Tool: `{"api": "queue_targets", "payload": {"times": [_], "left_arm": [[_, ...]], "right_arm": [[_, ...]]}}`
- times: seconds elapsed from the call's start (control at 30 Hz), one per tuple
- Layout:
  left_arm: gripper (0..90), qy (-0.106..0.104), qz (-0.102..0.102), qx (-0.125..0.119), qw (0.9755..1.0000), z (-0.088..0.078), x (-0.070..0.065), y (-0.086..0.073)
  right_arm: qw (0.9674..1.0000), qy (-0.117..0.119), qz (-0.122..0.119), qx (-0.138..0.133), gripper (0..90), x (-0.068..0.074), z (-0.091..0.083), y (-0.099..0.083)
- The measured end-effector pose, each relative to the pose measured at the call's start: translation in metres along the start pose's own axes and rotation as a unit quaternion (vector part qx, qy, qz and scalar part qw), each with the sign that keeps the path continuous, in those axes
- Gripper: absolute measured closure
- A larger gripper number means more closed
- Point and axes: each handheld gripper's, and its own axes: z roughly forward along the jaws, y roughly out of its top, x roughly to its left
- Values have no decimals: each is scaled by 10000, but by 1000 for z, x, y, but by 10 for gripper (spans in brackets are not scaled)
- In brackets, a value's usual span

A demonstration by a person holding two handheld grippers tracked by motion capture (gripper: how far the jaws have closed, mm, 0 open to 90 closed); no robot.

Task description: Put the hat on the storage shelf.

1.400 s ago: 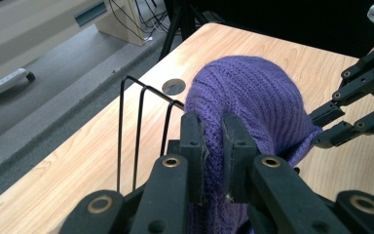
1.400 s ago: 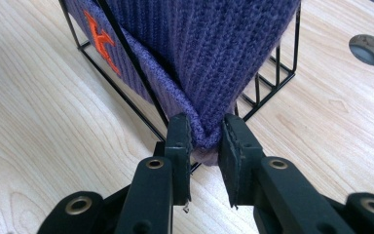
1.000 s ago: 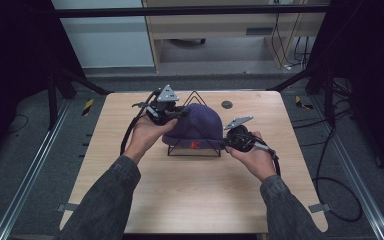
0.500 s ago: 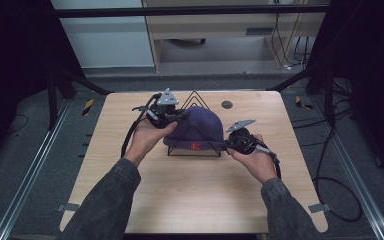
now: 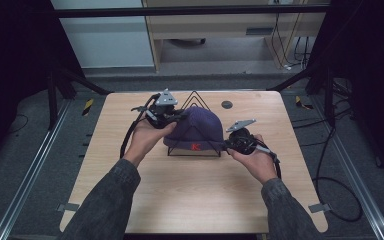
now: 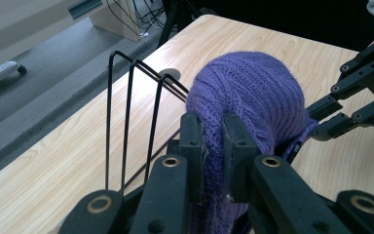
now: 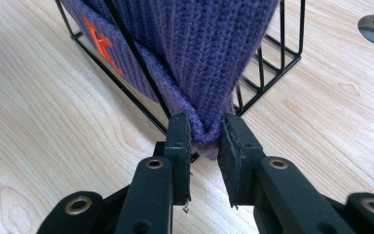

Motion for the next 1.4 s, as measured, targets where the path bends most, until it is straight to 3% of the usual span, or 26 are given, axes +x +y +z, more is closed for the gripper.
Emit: {"api": "queue_targets", "payload": {"times": [0.3, 0.9, 1.1, 1.2, 1.4], "left_arm": [[809, 9, -115, 25, 9999, 0, 4, -14], [790, -16, -189, 34, 9998, 1, 3, -26], [722, 38, -139, 32, 9999, -4, -1, -26], [668, -3, -256, -52, 9997, -6, -3, -27], [568, 270, -187, -181, 9993, -15, -6, -23]], "right_arm": [[10000, 1, 1, 63, 745, 2, 8, 0], [9998, 17, -6, 189, 749, 4, 14, -2], [9998, 3, 34, 188, 690, 7, 11, -8], [9998, -23, 35, 185, 670, 6, 8, -12], [10000, -45, 56, 56, 651, 5, 1, -12]]}}
